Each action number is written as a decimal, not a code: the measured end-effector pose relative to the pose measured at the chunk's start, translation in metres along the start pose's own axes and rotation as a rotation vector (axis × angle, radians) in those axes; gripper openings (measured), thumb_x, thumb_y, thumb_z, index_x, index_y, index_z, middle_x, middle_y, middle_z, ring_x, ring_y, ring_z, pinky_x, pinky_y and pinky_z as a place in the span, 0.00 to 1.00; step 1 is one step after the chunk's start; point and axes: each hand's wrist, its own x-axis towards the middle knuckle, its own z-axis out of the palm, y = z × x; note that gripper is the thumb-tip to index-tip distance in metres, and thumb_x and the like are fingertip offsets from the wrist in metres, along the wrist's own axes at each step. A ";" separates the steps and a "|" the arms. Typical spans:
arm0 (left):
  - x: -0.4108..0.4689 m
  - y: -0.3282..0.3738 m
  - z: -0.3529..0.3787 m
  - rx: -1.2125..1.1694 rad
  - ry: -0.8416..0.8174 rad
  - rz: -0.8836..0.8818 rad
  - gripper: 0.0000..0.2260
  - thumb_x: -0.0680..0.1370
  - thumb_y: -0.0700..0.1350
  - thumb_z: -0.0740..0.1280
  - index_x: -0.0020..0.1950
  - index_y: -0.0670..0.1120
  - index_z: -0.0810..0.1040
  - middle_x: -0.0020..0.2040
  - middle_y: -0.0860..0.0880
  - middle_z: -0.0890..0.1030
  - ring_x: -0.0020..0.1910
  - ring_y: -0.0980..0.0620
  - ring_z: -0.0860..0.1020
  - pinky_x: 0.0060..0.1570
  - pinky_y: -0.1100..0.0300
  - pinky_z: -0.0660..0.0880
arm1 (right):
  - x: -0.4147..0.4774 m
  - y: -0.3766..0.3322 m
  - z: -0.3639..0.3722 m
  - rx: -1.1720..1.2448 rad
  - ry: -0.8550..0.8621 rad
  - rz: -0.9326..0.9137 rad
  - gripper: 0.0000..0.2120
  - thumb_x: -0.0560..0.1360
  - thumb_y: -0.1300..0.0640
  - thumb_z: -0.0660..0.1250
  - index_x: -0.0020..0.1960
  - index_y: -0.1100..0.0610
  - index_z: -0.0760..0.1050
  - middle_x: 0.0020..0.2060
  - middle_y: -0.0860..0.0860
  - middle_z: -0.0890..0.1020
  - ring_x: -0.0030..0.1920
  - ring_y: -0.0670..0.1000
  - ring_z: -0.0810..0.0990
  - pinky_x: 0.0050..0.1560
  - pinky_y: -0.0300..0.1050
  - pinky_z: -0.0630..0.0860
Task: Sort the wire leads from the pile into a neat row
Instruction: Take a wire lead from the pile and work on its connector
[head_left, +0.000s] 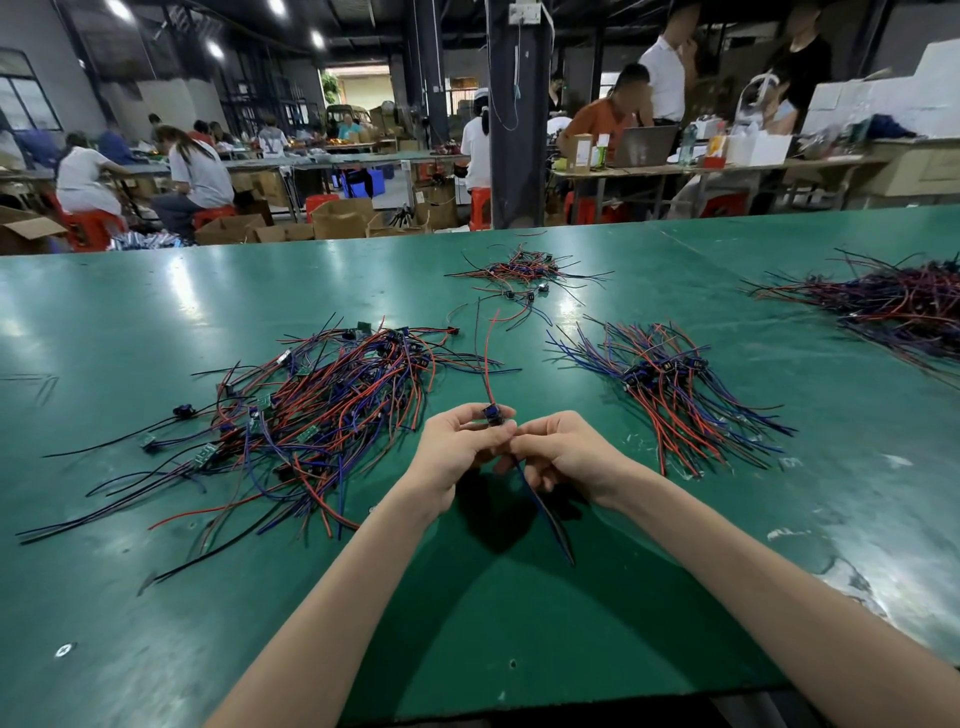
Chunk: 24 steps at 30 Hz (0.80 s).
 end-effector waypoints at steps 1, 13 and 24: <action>0.000 0.000 0.000 -0.002 0.011 0.005 0.06 0.72 0.32 0.70 0.43 0.42 0.81 0.33 0.48 0.83 0.30 0.54 0.80 0.32 0.64 0.77 | 0.000 0.000 0.000 0.004 -0.001 0.003 0.07 0.76 0.68 0.62 0.45 0.65 0.79 0.33 0.54 0.84 0.20 0.43 0.73 0.19 0.33 0.66; -0.003 -0.001 0.005 0.117 0.127 0.180 0.07 0.70 0.32 0.73 0.41 0.43 0.81 0.31 0.50 0.81 0.31 0.53 0.78 0.42 0.59 0.78 | 0.001 -0.004 -0.002 -0.005 -0.001 0.030 0.07 0.75 0.68 0.62 0.45 0.65 0.80 0.31 0.54 0.83 0.19 0.44 0.72 0.17 0.33 0.63; 0.001 -0.006 0.006 0.163 0.217 0.298 0.08 0.70 0.33 0.73 0.39 0.45 0.81 0.27 0.57 0.78 0.27 0.64 0.72 0.34 0.71 0.72 | 0.002 -0.004 -0.007 -0.085 0.009 -0.024 0.08 0.76 0.67 0.63 0.40 0.63 0.79 0.29 0.54 0.83 0.19 0.44 0.71 0.17 0.34 0.64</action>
